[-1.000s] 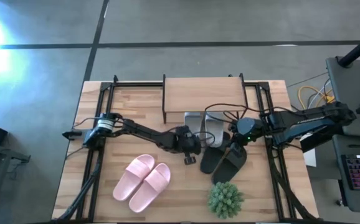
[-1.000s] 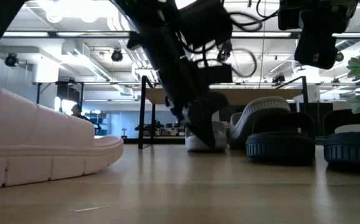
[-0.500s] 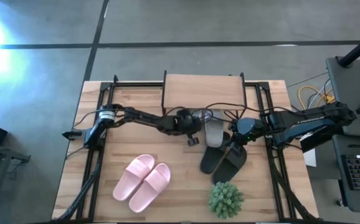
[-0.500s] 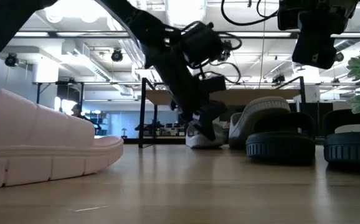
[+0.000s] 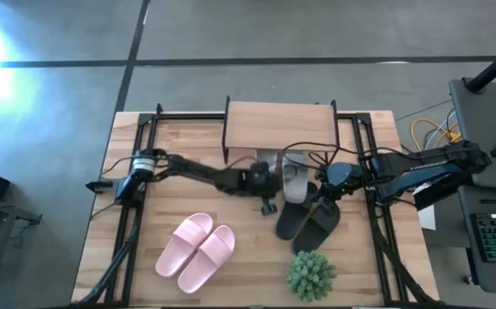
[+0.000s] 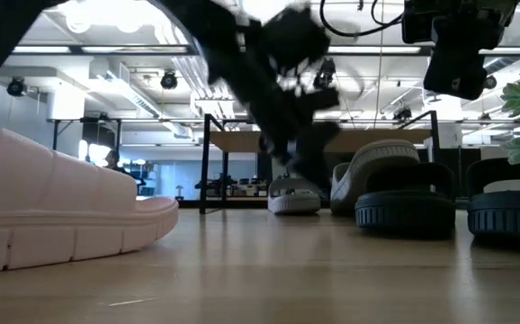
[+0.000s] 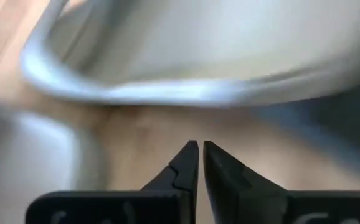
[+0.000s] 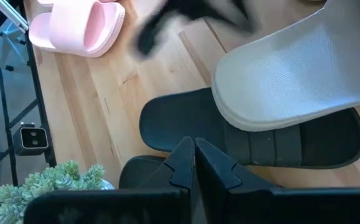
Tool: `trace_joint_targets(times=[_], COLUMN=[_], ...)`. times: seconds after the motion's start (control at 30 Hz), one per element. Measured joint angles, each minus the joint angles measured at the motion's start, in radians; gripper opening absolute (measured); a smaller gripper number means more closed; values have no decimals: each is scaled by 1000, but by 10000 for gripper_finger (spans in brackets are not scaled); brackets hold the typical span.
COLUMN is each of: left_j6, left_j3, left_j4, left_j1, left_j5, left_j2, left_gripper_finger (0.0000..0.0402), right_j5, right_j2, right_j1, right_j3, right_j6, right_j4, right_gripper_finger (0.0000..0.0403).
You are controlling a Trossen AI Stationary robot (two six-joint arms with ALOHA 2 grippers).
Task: Pick and place slides into the shelf
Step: Adjust the shelf and adjust the gray slippers on the table
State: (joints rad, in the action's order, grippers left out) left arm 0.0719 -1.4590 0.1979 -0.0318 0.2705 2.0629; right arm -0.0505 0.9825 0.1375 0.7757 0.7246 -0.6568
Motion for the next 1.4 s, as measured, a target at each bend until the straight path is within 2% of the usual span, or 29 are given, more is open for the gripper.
trace_joint_targets(times=[0.07,0.13,0.23,0.47,0.53,0.67,0.8,0.93,1.03,1.1,1.23,1.4], left_j6=[0,3,113,760,900,970,955,865,865,900,968,970], left_j3=[-1,-1,2,11,29,160,365,613,798,900,1007,1052], left_j4=[5,29,213,783,876,900,760,407,94,-39,-137,-352], left_j1=[-46,-87,-140,-186,-175,-90,62,220,330,384,433,457], left_j5=[34,116,291,653,690,655,506,304,154,103,43,-10], left_j2=[-34,-68,-130,-326,-388,-517,-677,-874,-1005,-1062,-1093,-1012], left_gripper_finger=[10,10,10,10,10,10,10,10,4,1,1,0], right_j5=[0,0,0,12,33,53,53,52,52,52,52,71], right_j2=[-6,-11,-14,-11,-11,-12,-12,-12,-13,-13,-13,-13], right_j1=[0,0,0,0,0,0,0,0,0,0,0,0], right_j3=[0,0,0,0,0,0,0,0,0,0,0,0], right_j6=[0,-1,-5,-31,-34,-51,-56,-35,-29,-22,-22,-26], right_j4=[-13,-33,-59,-61,-58,-47,-34,-34,-34,-34,-34,-33], right_gripper_finger=[9,9,9,9,9,9,9,9,9,9,9,9])
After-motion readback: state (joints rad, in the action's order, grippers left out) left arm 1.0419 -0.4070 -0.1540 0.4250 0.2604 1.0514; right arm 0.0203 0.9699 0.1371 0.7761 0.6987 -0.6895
